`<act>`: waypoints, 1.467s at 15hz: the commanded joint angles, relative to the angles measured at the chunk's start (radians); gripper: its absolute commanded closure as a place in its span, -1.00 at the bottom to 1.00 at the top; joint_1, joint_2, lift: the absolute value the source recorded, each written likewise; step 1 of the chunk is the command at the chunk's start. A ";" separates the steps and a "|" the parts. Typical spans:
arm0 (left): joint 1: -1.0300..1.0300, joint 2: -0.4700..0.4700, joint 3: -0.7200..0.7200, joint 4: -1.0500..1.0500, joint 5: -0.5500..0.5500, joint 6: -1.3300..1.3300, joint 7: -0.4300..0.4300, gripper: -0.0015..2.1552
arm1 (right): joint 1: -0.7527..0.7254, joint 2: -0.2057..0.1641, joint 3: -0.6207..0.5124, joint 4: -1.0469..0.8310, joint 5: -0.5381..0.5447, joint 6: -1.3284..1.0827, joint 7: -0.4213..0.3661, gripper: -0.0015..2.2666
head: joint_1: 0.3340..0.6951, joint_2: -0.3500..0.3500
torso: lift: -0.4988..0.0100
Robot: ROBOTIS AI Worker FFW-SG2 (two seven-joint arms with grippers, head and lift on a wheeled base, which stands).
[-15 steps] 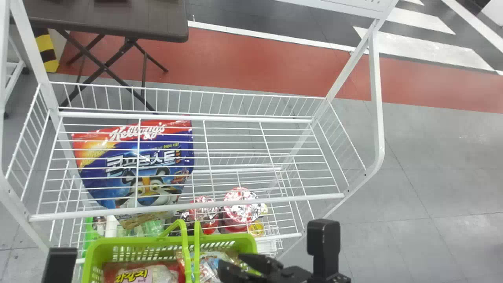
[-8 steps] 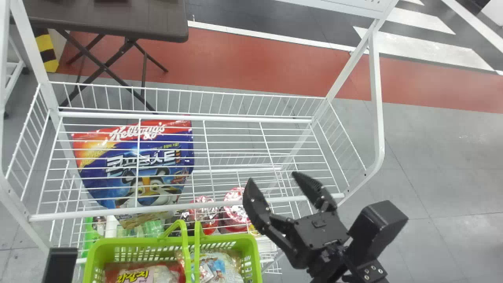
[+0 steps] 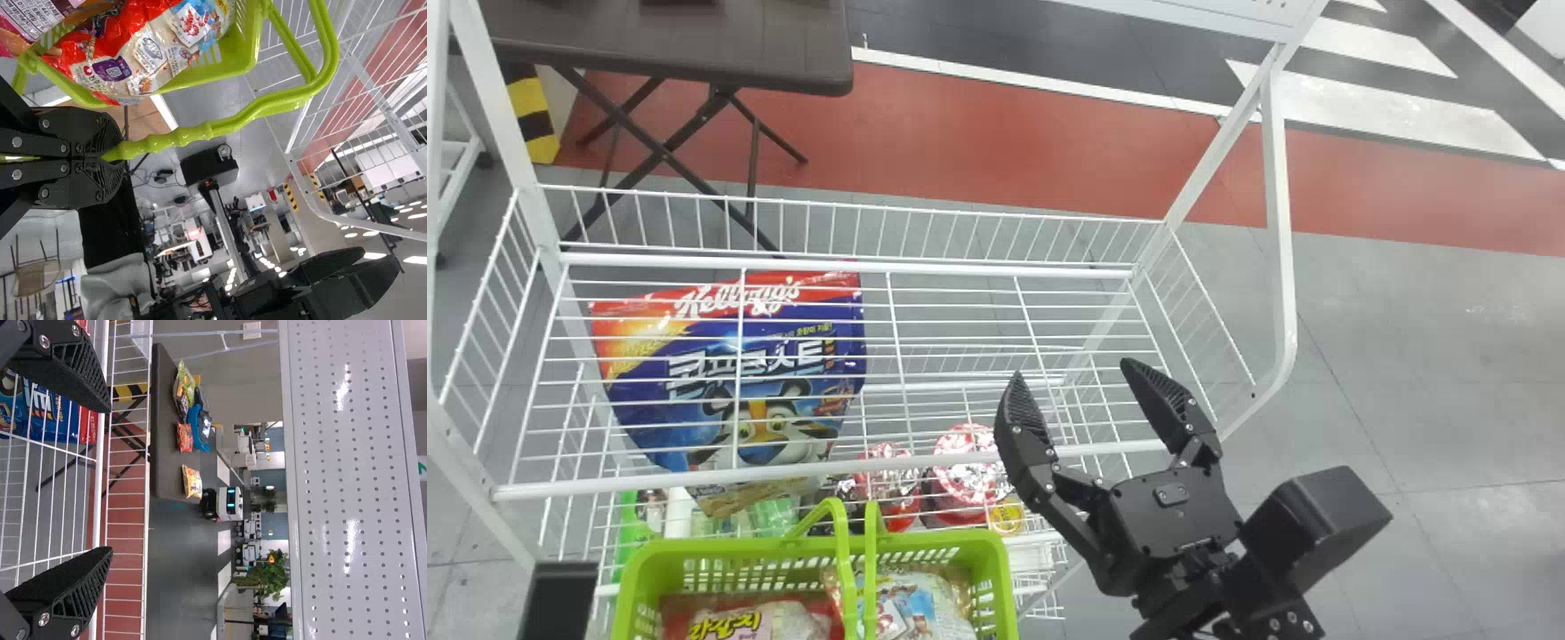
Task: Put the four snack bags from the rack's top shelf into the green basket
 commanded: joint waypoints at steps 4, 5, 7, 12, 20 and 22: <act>0.005 0.000 0.003 -0.003 0.002 0.000 -0.002 0.97 | 0.001 0.000 0.000 -0.002 -0.004 0.003 -0.001 -0.94 | 1.00 -1.00 | 0.96; 0.006 0.000 0.003 -0.005 0.002 0.000 -0.002 0.97 | 0.001 0.000 0.000 -0.003 -0.004 0.003 -0.001 -0.94 | 1.00 -1.00 | 0.96; 0.006 0.000 0.003 -0.005 0.002 0.000 -0.002 0.97 | 0.003 0.000 0.000 -0.003 -0.005 0.003 -0.001 -0.94 | 1.00 -1.00 | 0.96; 0.011 0.002 0.003 -0.011 0.002 0.000 -0.003 0.97 | 0.007 0.000 0.000 -0.008 -0.005 0.000 -0.001 -0.94 | 1.00 -1.00 | 0.96; 0.014 0.002 0.004 -0.017 0.002 0.000 -0.003 0.97 | 0.009 0.000 -0.002 -0.010 -0.005 0.000 -0.001 -0.94 | 1.00 -1.00 | 0.96; 0.014 0.002 0.004 -0.017 0.002 0.000 -0.003 0.97 | 0.009 0.000 -0.002 -0.010 -0.005 0.000 -0.001 -0.94 | 1.00 -1.00 | 0.96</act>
